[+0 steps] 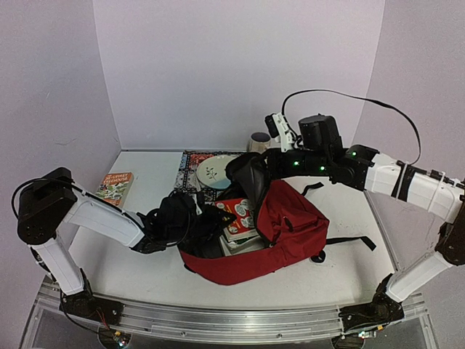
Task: Pack the student bag
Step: Place the book in the largest pocket of the bag.
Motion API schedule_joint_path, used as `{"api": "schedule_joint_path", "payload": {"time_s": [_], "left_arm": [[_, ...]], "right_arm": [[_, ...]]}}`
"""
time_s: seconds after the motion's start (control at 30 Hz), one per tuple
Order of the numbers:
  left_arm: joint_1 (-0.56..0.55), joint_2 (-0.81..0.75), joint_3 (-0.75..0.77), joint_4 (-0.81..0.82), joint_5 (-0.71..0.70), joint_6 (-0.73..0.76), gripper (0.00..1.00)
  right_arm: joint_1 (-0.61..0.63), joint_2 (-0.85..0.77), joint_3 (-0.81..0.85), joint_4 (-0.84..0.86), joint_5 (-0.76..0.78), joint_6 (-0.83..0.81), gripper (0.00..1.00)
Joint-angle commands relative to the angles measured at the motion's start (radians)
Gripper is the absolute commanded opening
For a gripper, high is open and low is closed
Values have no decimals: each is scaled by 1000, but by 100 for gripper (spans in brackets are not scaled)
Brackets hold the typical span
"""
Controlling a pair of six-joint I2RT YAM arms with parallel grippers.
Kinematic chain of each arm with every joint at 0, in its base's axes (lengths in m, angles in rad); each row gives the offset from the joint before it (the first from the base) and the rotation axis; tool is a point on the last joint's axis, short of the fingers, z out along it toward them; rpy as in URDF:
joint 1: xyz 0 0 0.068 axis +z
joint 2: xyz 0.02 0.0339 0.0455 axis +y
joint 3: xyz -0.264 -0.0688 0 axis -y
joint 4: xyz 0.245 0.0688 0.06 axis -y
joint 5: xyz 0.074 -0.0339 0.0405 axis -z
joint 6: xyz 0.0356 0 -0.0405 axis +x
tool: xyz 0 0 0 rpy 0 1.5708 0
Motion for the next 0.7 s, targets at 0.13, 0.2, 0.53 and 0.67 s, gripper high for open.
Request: {"api": "schedule_joint_path", "payload": {"time_s": [0.13, 0.2, 0.53, 0.67], "left_arm": [[-48, -14, 91, -138, -112, 170, 57], [-74, -40, 120, -223, -174, 238, 64], [-200, -50, 302, -609, -415, 428, 80], [-227, -36, 325, -666, -424, 440, 82]], "right_arm": [[5, -9, -4, 79, -6, 9, 0], [4, -12, -10, 79, 1, 9, 0], [4, -12, -23, 74, 25, 10, 1], [4, -9, -20, 73, 28, 8, 1]]}}
